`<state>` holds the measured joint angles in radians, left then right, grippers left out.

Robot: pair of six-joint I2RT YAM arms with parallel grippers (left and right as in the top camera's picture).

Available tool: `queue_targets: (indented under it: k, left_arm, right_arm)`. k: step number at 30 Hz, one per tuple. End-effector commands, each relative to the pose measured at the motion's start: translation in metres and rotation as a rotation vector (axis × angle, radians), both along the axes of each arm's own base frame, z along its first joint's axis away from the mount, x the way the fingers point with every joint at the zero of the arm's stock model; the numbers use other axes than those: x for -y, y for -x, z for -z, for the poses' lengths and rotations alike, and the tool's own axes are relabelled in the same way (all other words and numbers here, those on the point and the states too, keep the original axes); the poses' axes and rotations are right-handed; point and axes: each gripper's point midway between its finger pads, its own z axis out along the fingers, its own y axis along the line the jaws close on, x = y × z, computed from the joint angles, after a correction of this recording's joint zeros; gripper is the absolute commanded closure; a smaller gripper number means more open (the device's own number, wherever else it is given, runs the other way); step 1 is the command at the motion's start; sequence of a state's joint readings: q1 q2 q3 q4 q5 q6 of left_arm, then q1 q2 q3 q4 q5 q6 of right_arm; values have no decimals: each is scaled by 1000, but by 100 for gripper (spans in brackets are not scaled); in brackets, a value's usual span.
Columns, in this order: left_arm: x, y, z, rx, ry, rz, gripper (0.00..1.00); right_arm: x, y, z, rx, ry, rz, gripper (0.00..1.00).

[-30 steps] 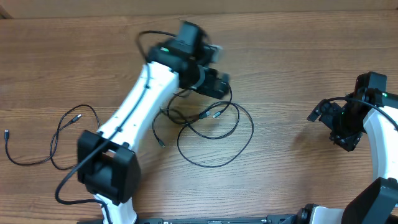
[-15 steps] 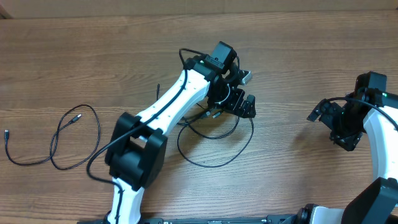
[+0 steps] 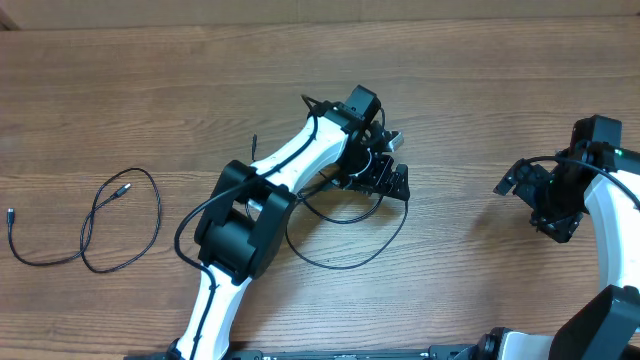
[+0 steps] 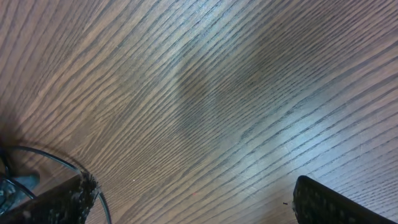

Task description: Untangle cables

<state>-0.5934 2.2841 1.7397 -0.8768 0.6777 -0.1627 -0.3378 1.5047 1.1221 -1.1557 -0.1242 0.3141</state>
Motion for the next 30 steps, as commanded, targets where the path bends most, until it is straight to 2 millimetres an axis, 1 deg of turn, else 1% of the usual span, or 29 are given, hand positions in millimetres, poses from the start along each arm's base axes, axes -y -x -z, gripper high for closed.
queue_targets:
  k: [1,4,6,9,11,14,17,20,22,25,28,30]
  left_arm:
    - [2,4,17,-66,-13,-34,6]
    - [6,9,22,-72,-16,-24,6]
    - [11,12,20,-76,-7,-19,9]
    - [27,20,9,-108,77,2,20]
    - [36,23,3,-120,125,18,25]
    - [43,26,-1,-137,146,14,36]
    - [42,25,-1,-139,144,8,53]
    - [38,20,-1,-140,145,-6,69]
    - [33,15,-2,-143,147,-20,73]
    - [27,7,-8,-151,174,-38,74]
    - [17,-6,-20,-144,206,-66,80]
    - [8,-17,-29,-121,225,-83,89]
  right_arm:
    - [-1,-2,-1,6,1,-2,0]
    - [-1,-2,-1,6,1,-2,0]
    - [-1,-2,-1,6,1,-2,0]
    - [-1,-2,-1,7,1,-2,0]
    - [-1,-2,-1,7,1,-2,0]
    - [-1,-2,-1,7,1,-2,0]
    - [-1,-2,-1,6,1,-2,0]
    - [-1,-2,-1,6,1,-2,0]
    - [-1,-2,-1,6,1,-2,0]
    - [-1,-2,-1,6,1,-2,0]
    - [-1,-2,-1,6,1,-2,0]
    - [-1,-2,-1,6,1,-2,0]
